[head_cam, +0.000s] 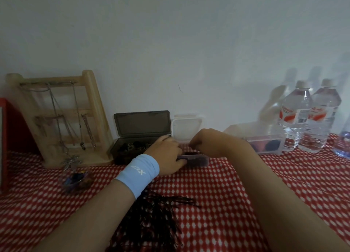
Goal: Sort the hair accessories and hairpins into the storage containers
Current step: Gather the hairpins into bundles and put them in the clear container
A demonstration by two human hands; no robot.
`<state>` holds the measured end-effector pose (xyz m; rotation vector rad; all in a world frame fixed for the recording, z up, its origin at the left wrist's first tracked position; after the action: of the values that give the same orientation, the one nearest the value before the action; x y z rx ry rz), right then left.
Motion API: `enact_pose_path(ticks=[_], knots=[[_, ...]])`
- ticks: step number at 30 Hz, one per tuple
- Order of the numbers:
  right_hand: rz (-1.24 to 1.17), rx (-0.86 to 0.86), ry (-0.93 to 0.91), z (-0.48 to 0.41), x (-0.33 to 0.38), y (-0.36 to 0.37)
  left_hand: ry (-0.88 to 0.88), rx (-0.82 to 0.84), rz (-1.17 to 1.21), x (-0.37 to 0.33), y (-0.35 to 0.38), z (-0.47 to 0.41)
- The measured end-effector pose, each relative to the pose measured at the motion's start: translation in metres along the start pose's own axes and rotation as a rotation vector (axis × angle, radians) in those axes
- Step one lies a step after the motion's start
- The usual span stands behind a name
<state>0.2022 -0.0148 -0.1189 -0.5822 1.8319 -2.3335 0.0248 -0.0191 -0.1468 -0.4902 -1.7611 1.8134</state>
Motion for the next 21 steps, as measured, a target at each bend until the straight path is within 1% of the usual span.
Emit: enact_pose_path(ticks=[3, 4, 7, 9, 10, 12, 14, 17, 19, 21], knots=[[0.032, 0.075, -0.014, 0.000, 0.008, 0.002, 0.019, -0.055, 0.138, 0.005, 0.000, 0.001], [0.039, 0.070, -0.011, 0.001, 0.009, 0.001, 0.027, -0.087, 0.173, 0.007, -0.002, 0.003], [0.032, -0.049, -0.014, 0.002, 0.015, -0.005, 0.047, -0.226, 0.305, 0.010, -0.008, 0.020], [0.024, -0.114, -0.060, 0.005, 0.027, -0.011, 0.031, -0.316, 0.358, 0.015, -0.014, 0.037], [0.020, -0.116, -0.094, 0.009, 0.036, -0.013, 0.017, -0.327, 0.376, 0.018, -0.015, 0.047], [-0.006, -0.059, -0.173, 0.016, 0.055, -0.013, -0.028, -0.271, 0.439, 0.025, -0.016, 0.068], [-0.018, 0.085, -0.202, 0.021, 0.072, -0.004, -0.068, -0.149, 0.485, 0.031, -0.011, 0.085], [0.065, 0.287, -0.191, 0.022, 0.096, 0.015, -0.080, 0.047, 0.454, 0.037, 0.002, 0.103], [0.034, 0.408, -0.175, 0.027, 0.110, 0.025, -0.083, 0.183, 0.470, 0.038, 0.011, 0.113], [-0.016, 0.494, -0.168, 0.033, 0.121, 0.033, -0.102, 0.269, 0.434, 0.040, 0.018, 0.121]])
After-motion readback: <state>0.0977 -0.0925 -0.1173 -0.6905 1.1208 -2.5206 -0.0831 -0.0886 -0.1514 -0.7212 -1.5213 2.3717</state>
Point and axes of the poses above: each hand's wrist, its own z-axis away from the middle knuckle, its own y-axis out of the palm, x = y × z, the point moved 1 cm from there along -z, towards the middle knuckle, and after that the axes turned 10 degrees about x, right-handed, at the moved point
